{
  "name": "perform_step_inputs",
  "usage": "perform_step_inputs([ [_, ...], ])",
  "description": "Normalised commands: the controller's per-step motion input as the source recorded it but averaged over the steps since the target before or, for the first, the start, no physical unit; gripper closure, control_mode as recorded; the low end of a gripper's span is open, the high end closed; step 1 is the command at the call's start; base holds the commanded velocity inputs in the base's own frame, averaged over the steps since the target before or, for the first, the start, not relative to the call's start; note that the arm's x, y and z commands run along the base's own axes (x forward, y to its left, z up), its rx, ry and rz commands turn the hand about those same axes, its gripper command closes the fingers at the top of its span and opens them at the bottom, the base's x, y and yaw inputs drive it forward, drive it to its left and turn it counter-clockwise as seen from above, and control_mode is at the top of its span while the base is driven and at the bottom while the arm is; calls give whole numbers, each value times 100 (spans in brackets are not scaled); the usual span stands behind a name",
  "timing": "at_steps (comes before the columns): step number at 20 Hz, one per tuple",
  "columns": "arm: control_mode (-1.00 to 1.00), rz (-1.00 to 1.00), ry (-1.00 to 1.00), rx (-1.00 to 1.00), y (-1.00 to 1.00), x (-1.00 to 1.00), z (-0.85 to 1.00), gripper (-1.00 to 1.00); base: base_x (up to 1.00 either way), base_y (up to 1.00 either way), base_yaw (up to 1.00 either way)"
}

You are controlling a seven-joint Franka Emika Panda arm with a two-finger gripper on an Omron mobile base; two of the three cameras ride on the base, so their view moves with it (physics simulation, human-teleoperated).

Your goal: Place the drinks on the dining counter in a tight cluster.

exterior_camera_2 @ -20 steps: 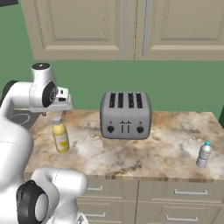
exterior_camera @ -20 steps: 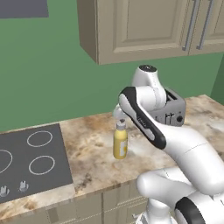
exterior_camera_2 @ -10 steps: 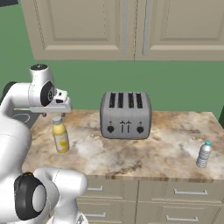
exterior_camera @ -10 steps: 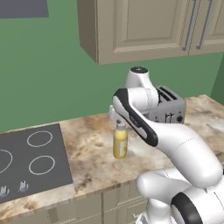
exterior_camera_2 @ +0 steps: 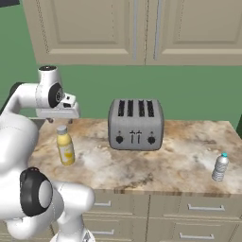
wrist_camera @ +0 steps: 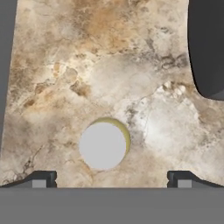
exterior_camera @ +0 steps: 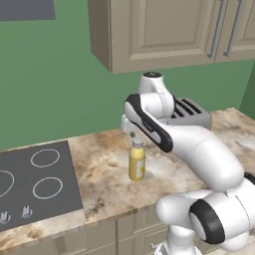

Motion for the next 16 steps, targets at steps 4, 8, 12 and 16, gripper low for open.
perform_step_inputs([
  [4,-100,0,3,0,0,8,-15,-100,0,0,0],
  [8,-100,-2,2,0,0,-2,-14,-100,0,0,0],
  [12,-100,-1,0,0,0,0,-18,-100,0,0,0],
  [16,-100,0,0,0,5,0,-2,-100,0,0,0],
])
